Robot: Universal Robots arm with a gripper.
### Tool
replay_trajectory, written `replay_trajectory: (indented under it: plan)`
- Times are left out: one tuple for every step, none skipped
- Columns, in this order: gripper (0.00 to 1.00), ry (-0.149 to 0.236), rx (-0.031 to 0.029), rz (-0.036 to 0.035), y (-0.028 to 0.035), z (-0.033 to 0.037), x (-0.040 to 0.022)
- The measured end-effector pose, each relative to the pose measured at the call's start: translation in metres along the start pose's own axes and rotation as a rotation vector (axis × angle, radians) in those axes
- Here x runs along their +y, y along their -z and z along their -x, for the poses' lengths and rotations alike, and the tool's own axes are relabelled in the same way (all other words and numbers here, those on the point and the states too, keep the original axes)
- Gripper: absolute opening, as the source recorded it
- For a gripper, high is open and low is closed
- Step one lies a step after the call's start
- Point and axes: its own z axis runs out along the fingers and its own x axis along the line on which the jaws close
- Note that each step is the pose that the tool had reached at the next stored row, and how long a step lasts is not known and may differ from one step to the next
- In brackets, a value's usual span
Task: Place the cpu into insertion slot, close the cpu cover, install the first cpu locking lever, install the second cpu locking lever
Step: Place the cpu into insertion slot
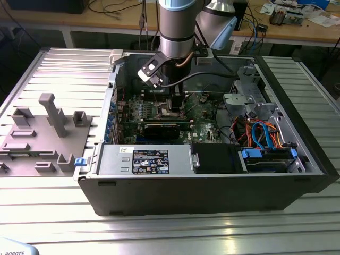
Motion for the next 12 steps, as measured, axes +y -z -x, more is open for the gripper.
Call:
replay_trajectory:
  plan:
    - [0.54,0.0,0.0,0.0001,-0.0001,0.0,0.0]
    - [0.54,0.0,0.0,0.0,-0.0001,0.0,0.0]
    - [0.54,0.0,0.0,0.0,-0.0002,0.0,0.0]
    - [0.54,0.0,0.0,0.0,-0.0002,0.0,0.0]
    - [0.54,0.0,0.0,0.0,-0.0003,-0.0001,0.0]
    - [0.54,0.0,0.0002,0.0001,-0.0004,-0.0002,0.0]
    - [0.54,0.0,0.0003,0.0002,-0.0006,-0.0004,0.0]
    - [0.54,0.0,0.0003,0.0001,-0.0006,-0.0006,0.0]
    - [0.54,0.0,0.0008,0.0,-0.0007,-0.0008,0.0]
    - [0.54,0.0,0.0021,0.0,-0.0009,-0.0012,-0.0001]
    - [0.54,0.0,0.0037,-0.0001,-0.001,-0.0014,-0.0001]
    - [0.54,-0.001,0.0068,0.0,-0.0012,-0.0018,-0.0004]
